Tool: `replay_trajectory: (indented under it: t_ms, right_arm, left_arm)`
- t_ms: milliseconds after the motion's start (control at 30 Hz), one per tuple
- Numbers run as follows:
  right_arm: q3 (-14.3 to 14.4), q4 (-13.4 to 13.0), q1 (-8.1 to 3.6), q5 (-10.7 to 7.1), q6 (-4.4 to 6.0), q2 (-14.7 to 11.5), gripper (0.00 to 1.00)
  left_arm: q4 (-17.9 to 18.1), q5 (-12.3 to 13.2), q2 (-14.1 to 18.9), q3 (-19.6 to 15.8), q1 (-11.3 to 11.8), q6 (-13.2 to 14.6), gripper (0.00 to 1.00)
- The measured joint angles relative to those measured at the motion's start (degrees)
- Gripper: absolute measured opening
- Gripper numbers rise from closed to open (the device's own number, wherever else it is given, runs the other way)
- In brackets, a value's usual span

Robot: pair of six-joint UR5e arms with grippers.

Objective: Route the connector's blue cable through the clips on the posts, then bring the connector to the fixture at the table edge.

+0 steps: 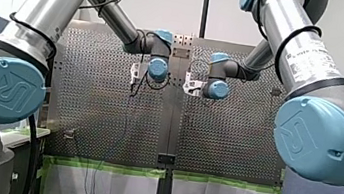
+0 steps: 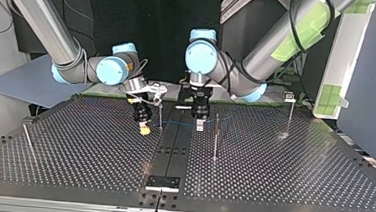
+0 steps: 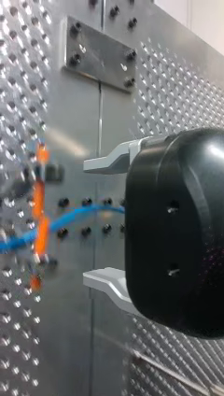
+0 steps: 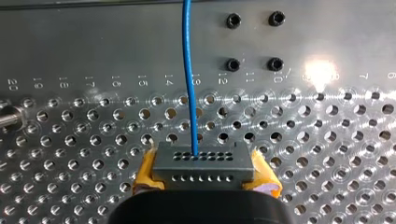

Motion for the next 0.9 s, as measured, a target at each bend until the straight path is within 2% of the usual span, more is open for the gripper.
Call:
replay_trajectory:
  t_ms: [333,467,633,900]
  right_arm:
    - [0.0,0.03,0.06,0.0,0.02,-0.02,0.0]
    - [0.0,0.0,0.17,-0.03,0.05,-0.05,0.0]
    - [0.0,0.03,0.21,-0.12,0.06,-0.06,0.0]
    - [0.0,-0.03,0.24,-0.12,0.03,-0.07,0.0]
  left_arm:
    - [0.13,1.38,-0.27,0.85,-0.08,0.74,1.0]
    - [-0.18,1.31,-1.43,1.02,-0.04,1.08,1.0]
    - [0.62,0.8,-3.18,1.15,0.11,0.82,1.0]
    - [1.08,-1.56,-3.61,2.84,0.23,1.63,1.0]
